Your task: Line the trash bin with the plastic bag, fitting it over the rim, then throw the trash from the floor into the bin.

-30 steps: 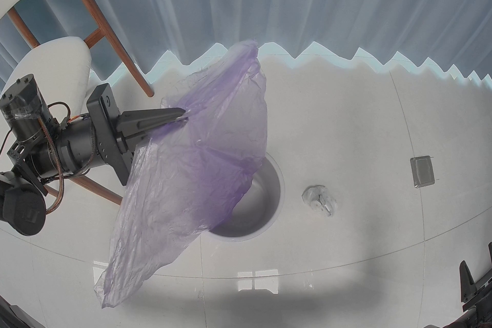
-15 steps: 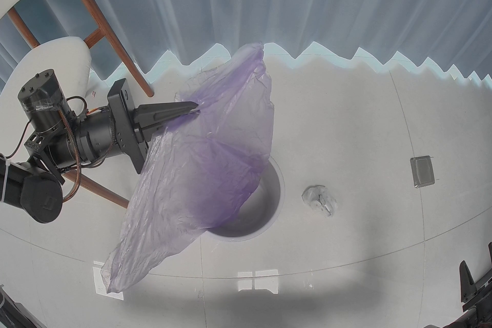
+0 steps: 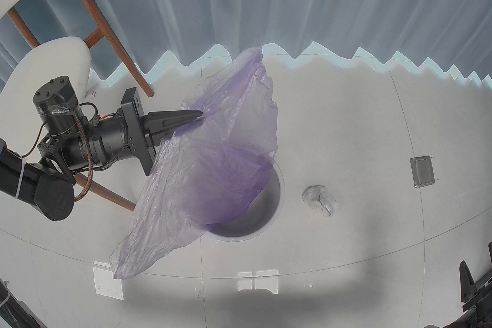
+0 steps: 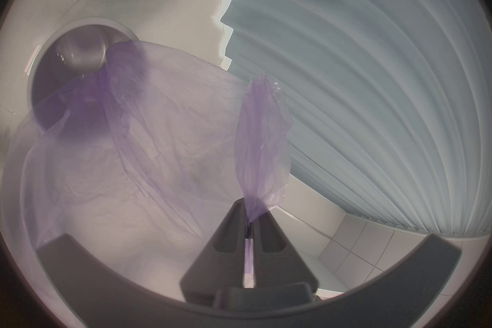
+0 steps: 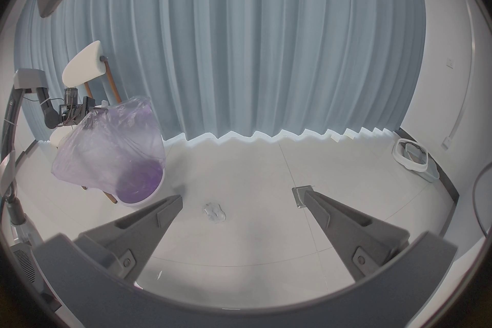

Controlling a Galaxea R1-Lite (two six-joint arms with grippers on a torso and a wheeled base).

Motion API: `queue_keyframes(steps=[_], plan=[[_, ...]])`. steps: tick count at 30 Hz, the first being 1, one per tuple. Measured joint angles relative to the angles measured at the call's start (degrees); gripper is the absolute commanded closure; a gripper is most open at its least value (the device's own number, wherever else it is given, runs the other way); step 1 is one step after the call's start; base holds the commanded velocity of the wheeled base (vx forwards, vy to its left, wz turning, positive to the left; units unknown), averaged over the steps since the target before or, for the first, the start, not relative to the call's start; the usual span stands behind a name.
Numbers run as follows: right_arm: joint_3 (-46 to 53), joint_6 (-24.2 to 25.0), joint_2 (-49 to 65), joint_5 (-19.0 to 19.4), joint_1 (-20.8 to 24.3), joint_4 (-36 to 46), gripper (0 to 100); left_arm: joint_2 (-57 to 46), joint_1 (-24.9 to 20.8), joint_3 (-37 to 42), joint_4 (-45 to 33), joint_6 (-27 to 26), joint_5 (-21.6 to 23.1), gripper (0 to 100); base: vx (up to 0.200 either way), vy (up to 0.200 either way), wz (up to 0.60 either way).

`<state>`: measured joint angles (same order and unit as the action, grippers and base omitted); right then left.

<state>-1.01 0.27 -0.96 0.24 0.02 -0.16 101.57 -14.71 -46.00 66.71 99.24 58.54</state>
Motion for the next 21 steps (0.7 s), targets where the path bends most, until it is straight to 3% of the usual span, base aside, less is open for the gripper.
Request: queue_keyframes(steps=[5, 21], plan=[[0.0, -0.02, 0.0, -0.02, -0.02, 0.0, 0, 1.21, -0.09, -0.22, -0.39, -3.99, 0.0, 100, 0.0, 0.0, 0.0], [0.0, -0.02, 0.0, 0.0, -0.02, 0.0, 0, 2.69, 0.39, -0.33, 0.11, -8.86, -0.13, 100, 0.0, 0.013, 0.0]])
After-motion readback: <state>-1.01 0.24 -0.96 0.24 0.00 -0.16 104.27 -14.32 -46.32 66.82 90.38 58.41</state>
